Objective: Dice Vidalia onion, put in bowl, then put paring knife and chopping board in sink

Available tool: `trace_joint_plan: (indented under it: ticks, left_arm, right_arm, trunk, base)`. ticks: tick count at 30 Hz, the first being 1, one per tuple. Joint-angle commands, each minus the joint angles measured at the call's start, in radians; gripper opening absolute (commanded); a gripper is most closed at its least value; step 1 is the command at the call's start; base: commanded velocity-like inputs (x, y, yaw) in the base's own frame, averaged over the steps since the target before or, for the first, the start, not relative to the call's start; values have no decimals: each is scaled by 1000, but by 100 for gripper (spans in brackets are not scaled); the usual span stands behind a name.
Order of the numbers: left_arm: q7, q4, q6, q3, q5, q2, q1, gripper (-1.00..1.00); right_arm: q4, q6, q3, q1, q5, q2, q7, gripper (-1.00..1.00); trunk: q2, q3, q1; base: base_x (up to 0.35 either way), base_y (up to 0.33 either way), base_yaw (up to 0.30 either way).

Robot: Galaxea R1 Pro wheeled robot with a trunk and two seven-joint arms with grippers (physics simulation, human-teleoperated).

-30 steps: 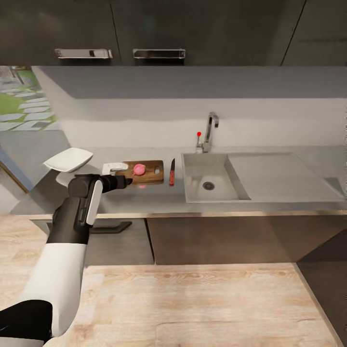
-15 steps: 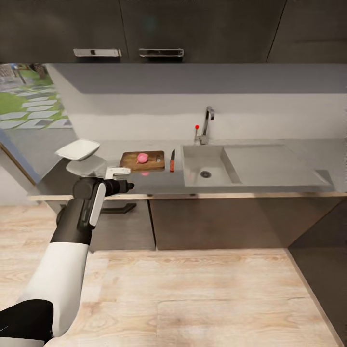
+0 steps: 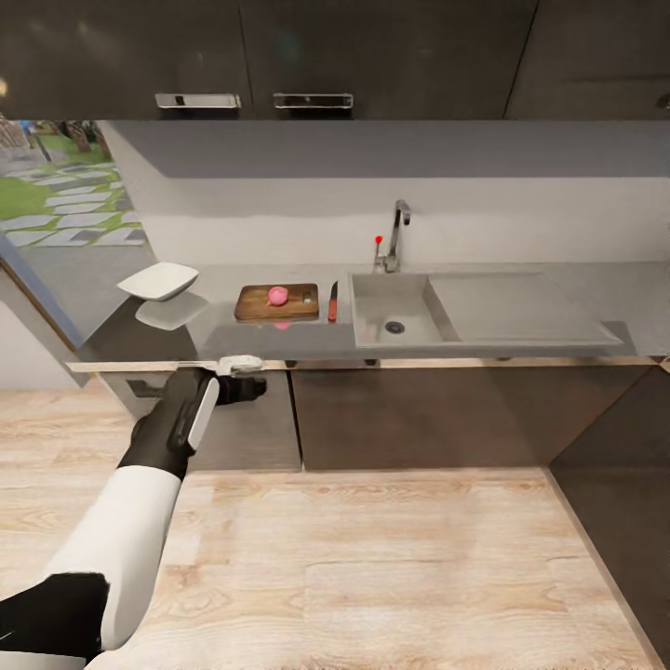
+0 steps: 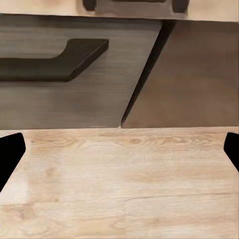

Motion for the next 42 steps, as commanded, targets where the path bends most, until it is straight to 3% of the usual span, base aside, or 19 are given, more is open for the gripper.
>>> trace_joint_plan:
  ticks: [1, 9, 13, 14, 17, 19, 20, 22, 24, 31, 35, 36, 37, 42]
  left_arm:
    - [-2, 56, -49, 2, 2, -1, -1, 100]
    - [-3, 187, -112, 1, 2, -1, -1, 100]
    - [-5, 379, -291, 1, 2, -2, -1, 100]
    - [-5, 494, -399, 1, 2, -2, -1, 100]
    - [-4, 615, -517, 1, 1, -2, -1, 100]
    - [-4, 786, -687, 1, -2, -2, -1, 100]
    - [-4, 822, -721, 1, -3, -2, -1, 100]
    - [-4, 954, -857, 0, -3, -2, -1, 100]
    - [-4, 1008, -940, 0, -3, -2, 0, 100]
    - [-3, 1057, -1136, -1, -2, 15, 70, 100]
    - [-1, 1062, -1279, -1, -2, 28, 157, 100]
    - [1, 1063, -1378, -1, -2, 31, 220, 100]
    - [1, 1064, -1419, -1, -2, 32, 244, 100]
    - [3, 1064, -1583, -1, -2, 41, 341, 100]
  right_arm:
    - [1, -3, -6, -1, 10, 0, -5, 100]
    - [1, -3, -6, -1, 10, 0, -6, 100]
    - [1, -3, -6, -1, 10, 0, -6, 100]
    - [1, -3, -6, -1, 10, 0, -6, 100]
    - [1, -3, -6, -1, 10, 0, -6, 100]
    - [1, -3, -6, -1, 10, 0, -7, 100]
    - [0, -3, -6, -1, 11, 0, -7, 100]
    - [0, -3, -7, -1, 11, -1, -8, 100]
    - [-1, -3, -7, -1, 12, -1, -8, 100]
    - [-6, -3, -9, -1, 12, -2, -11, 100]
    - [-14, -2, -13, -1, 12, -21, -16, 100]
    - [-20, 13, -15, -1, 11, -42, -24, 100]
    - [-27, 27, -16, -1, 11, -48, -26, 100]
    - [-118, 134, -17, -1, 11, -55, -33, 100]
  trunk:
    - [-1, -1, 0]
    - [-1, -1, 0]
    - [-1, -1, 0]
    - [-1, -1, 0]
    - [-1, -1, 0]
    - [-1, -1, 0]
    - [-1, -1, 0]
    - [-1, -1, 0]
    - [-1, -1, 0]
    - [-1, -1, 0]
    - [-1, -1, 0]
    - [-1, -1, 0]
    - [-1, -1, 0]
    - [-1, -1, 0]
  base:
    - [-3, 0, 0]
    - [0, 0, 0]
    - [0, 0, 0]
    - [0, 0, 0]
    - [0, 0, 0]
    - [0, 0, 0]
    - [0, 0, 0]
    - [0, 0, 0]
    - [0, 0, 0]
    - [0, 0, 0]
    - [0, 0, 0]
    - [0, 0, 0]
    - [0, 0, 0]
    - [0, 0, 0]
